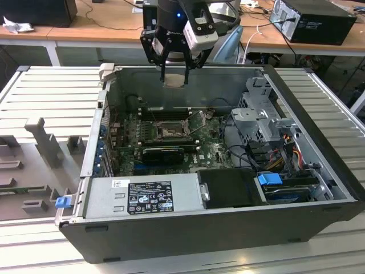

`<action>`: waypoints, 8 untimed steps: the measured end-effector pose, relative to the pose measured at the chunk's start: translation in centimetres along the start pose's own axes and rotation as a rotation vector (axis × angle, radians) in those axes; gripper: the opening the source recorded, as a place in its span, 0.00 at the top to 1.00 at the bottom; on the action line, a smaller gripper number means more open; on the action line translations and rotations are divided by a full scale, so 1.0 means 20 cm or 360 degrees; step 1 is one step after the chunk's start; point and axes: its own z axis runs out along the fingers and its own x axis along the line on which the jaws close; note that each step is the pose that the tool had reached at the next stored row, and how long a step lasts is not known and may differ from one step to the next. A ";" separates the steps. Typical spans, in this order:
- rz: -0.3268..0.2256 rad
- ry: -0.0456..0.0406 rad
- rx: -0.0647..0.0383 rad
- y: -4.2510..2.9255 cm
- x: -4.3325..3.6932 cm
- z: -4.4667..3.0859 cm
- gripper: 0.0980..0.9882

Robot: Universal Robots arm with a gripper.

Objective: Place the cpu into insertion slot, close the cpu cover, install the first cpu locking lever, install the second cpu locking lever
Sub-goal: 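Place the cpu into insertion slot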

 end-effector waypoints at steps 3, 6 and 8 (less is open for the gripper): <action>0.0032 -0.0003 -0.0001 0.000 0.000 0.000 0.52; 0.0057 -0.0005 -0.0001 0.000 0.000 0.000 0.52; 0.0070 -0.0006 -0.0001 0.000 0.000 0.000 0.52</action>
